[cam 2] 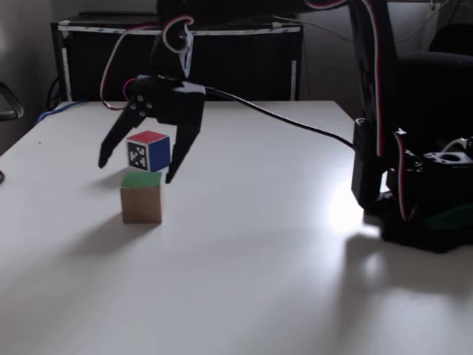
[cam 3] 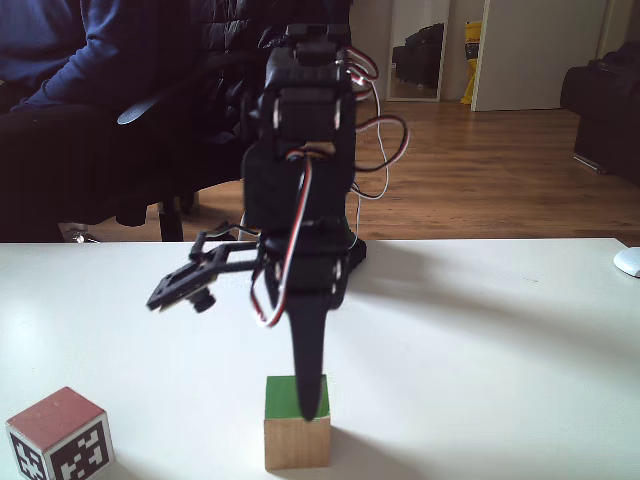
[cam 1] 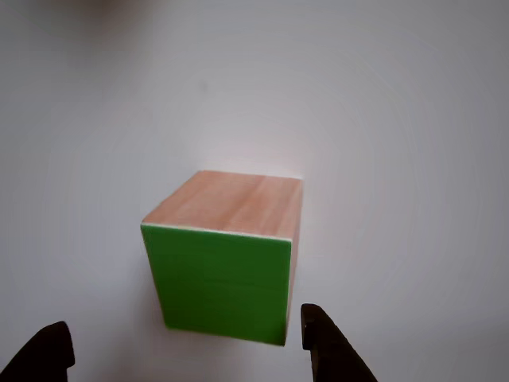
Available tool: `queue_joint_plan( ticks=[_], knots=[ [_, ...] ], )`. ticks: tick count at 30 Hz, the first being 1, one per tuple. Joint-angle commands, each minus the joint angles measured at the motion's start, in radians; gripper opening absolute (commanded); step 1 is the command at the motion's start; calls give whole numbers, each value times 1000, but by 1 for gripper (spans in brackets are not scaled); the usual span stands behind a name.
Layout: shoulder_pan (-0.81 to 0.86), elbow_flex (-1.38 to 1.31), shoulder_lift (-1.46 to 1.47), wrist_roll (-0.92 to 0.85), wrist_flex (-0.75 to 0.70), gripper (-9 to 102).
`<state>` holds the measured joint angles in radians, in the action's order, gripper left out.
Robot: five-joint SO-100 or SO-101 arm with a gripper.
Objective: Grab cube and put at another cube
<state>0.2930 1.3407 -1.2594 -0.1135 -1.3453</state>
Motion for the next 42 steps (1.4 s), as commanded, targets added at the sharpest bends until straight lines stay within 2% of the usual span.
queue_joint_plan(
  ticks=[1,18,28,31,37,42],
  knots=[
    [0,-63,14,-9,-11,44],
    [-11,-158,218,0,-12,41],
    [-23,-164,241,21,-18,37],
    [-26,-173,256,32,-23,33],
    [-17,-202,261,60,-26,14],
    [-3,-273,256,74,-81,10]
  ],
)
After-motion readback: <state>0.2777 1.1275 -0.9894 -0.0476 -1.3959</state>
